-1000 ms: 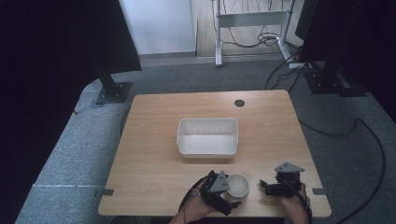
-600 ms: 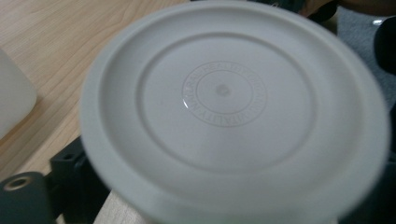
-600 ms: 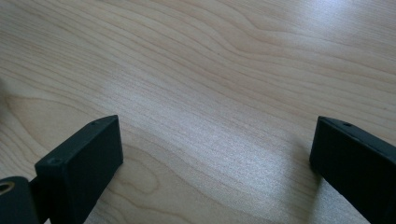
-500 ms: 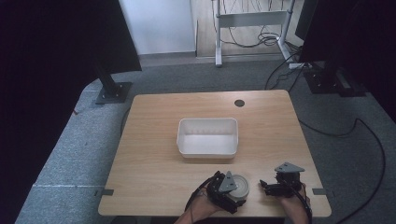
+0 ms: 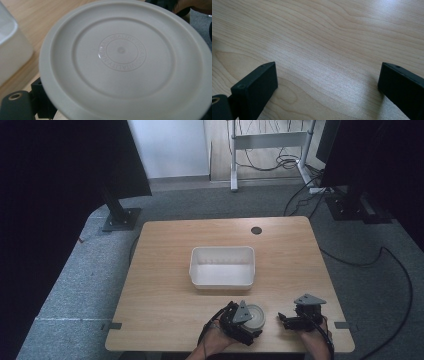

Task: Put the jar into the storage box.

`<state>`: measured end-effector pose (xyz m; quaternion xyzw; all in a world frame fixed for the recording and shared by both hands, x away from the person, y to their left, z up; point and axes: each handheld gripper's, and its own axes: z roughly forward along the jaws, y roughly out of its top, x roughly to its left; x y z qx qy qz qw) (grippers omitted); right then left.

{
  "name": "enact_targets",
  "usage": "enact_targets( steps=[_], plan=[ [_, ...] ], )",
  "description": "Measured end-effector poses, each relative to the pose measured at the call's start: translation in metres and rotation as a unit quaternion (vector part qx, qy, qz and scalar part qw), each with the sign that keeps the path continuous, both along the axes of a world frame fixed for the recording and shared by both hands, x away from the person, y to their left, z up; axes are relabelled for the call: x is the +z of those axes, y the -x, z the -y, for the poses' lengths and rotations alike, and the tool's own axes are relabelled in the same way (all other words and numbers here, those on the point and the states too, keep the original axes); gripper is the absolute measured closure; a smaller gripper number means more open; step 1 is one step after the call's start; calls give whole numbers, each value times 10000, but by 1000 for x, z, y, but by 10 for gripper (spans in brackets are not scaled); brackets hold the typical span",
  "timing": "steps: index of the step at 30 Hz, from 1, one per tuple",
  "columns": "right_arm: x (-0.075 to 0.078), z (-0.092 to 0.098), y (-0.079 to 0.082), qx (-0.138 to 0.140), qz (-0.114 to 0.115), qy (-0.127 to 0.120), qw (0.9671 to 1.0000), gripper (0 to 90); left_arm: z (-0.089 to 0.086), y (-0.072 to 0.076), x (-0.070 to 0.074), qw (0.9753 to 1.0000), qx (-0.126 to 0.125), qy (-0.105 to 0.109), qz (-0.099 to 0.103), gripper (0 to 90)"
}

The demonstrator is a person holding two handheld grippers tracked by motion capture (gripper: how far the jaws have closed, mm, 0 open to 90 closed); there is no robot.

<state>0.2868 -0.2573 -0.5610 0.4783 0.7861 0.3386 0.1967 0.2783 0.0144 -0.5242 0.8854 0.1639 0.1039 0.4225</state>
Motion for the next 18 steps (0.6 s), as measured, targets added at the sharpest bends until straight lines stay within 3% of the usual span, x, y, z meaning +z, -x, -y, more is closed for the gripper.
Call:
enact_targets(
  steps=[18],
  plan=[
    [0,0,0,-2,-1,-2,10000,20,-20,-17,14,9997,251,53,4,103]
  ],
)
